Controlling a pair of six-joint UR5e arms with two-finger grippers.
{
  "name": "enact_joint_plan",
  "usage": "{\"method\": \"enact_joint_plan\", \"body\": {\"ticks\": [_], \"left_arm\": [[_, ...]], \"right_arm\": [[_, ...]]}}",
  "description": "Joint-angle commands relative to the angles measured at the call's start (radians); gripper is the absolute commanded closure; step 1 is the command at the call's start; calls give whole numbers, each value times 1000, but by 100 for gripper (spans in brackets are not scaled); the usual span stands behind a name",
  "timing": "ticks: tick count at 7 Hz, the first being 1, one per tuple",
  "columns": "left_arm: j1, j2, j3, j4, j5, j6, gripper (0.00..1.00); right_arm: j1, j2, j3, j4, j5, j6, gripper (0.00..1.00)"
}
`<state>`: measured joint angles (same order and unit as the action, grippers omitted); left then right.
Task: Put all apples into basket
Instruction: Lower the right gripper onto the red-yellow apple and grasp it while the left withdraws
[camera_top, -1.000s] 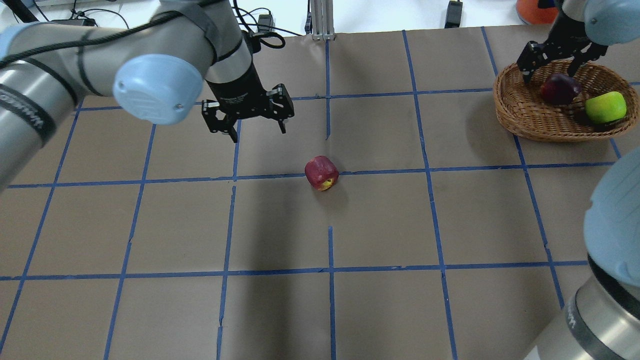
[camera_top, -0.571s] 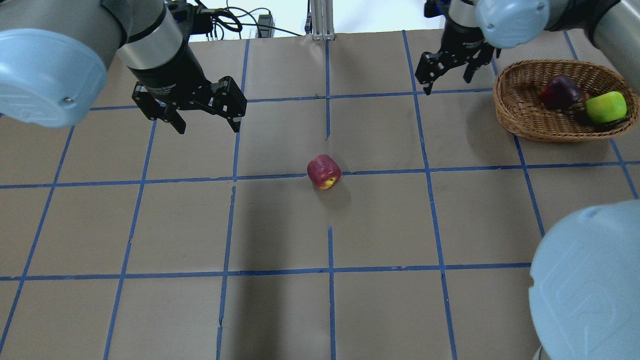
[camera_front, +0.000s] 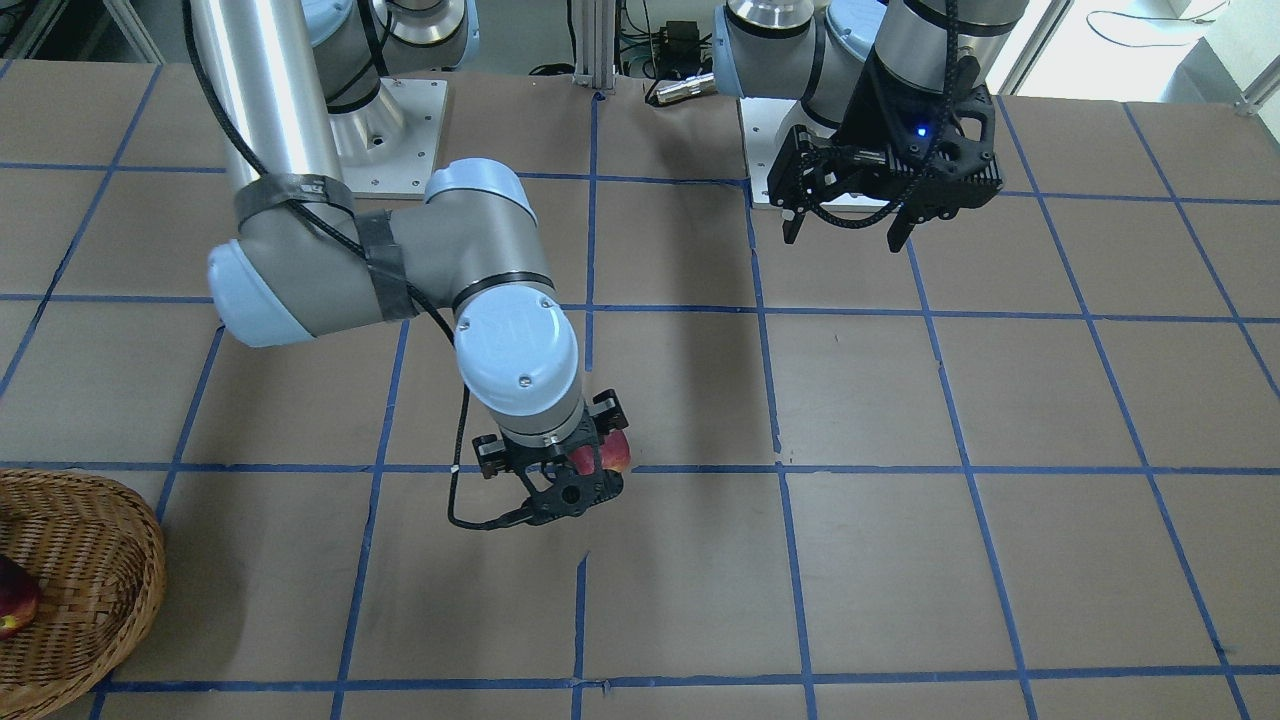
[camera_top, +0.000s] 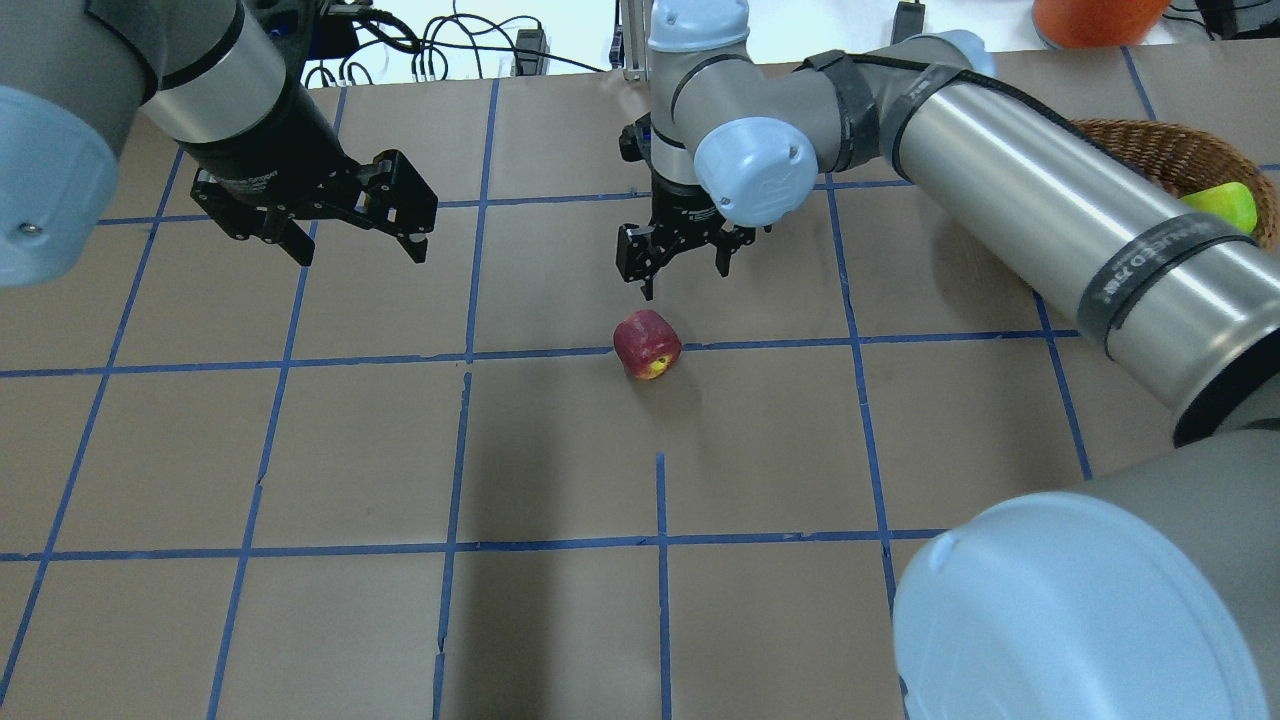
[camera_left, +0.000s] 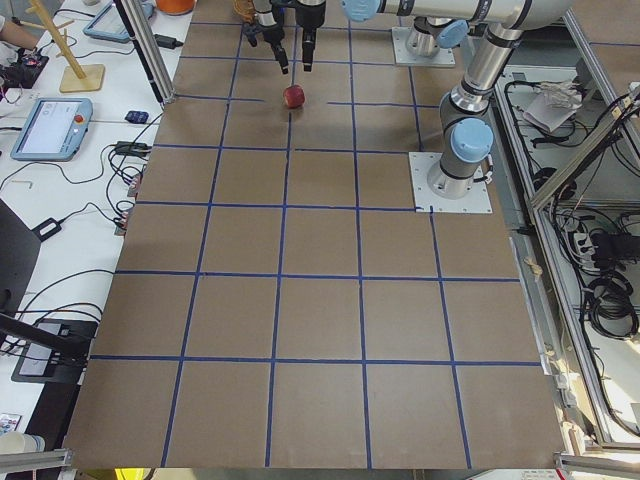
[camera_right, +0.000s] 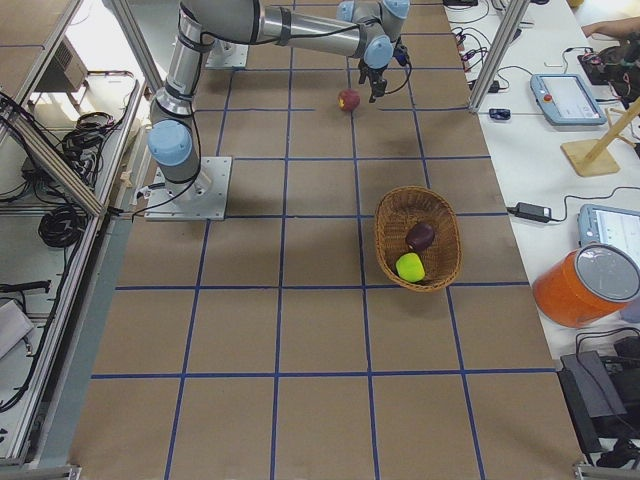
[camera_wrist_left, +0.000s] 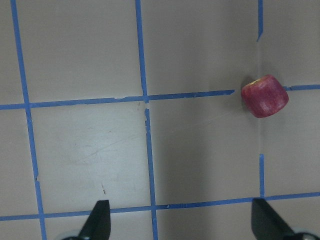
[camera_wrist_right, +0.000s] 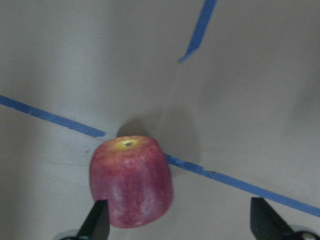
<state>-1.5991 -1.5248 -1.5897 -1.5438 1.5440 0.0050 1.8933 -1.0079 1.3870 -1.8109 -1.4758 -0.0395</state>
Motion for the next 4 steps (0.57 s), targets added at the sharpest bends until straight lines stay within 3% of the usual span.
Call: {"method": "enact_joint_plan", "body": {"ticks": [1,2,4], "left_arm": [[4,-29,43,21,85,-19,0],[4,-37,50,21,76,-22,0],[5,-73,89,22,74,-55,0]], "right_arm": [[50,22,38,-24,28,35,0],[50,37,81,-33,26,36,0],[50,40,165,-167,14,43,0]]}}
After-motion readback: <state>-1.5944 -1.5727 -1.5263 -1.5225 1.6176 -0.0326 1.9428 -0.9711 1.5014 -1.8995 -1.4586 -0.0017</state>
